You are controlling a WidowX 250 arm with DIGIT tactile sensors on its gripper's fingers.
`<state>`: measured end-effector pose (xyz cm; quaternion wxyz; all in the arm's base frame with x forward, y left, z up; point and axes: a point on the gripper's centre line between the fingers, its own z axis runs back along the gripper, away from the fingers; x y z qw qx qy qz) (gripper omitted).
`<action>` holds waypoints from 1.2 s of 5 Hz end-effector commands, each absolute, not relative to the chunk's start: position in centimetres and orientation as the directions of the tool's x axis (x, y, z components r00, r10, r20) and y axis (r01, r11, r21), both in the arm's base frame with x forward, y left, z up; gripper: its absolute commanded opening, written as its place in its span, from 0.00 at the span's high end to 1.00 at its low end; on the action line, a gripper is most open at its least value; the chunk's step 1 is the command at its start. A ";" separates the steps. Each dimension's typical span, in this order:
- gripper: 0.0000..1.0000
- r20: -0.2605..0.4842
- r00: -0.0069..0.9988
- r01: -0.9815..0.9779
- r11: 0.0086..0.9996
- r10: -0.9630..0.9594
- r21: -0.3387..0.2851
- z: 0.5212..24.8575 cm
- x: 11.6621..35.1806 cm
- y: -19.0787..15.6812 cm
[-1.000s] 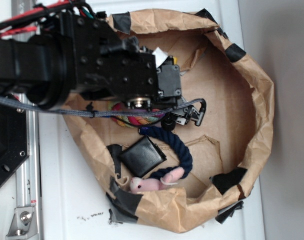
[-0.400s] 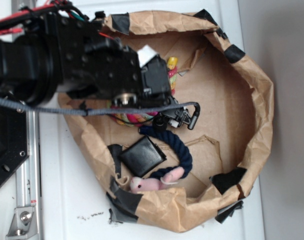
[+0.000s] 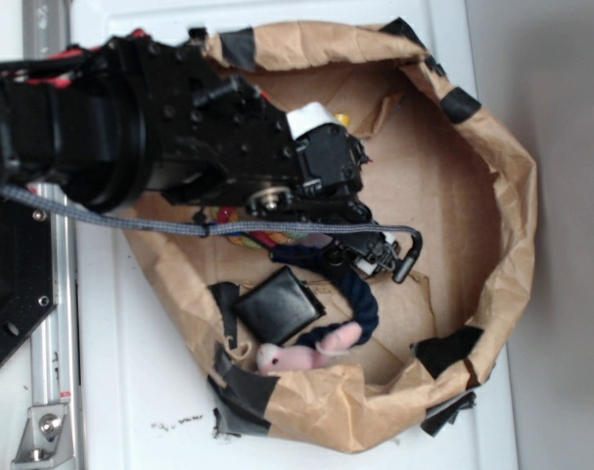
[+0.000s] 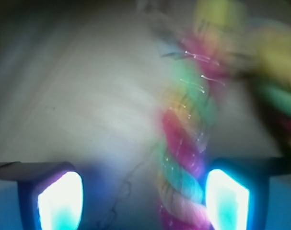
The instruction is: Grab the multicolored rope.
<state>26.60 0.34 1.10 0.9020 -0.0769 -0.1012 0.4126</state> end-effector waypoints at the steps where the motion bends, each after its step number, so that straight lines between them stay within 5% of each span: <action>1: 1.00 0.126 0.621 -0.737 0.631 0.774 -0.243 1.3 27.7 1.0; 3: 1.00 0.159 0.651 -0.711 0.669 0.742 -0.215 2.3 28.0 1.7; 4: 1.00 0.181 0.746 -0.600 0.764 0.642 -0.238 5.1 29.5 2.9; 5: 1.00 0.274 0.850 -0.373 0.882 0.450 -0.288 10.4 30.6 3.4; 6: 1.00 0.358 0.887 -0.225 0.951 0.291 -0.213 15.6 30.8 3.7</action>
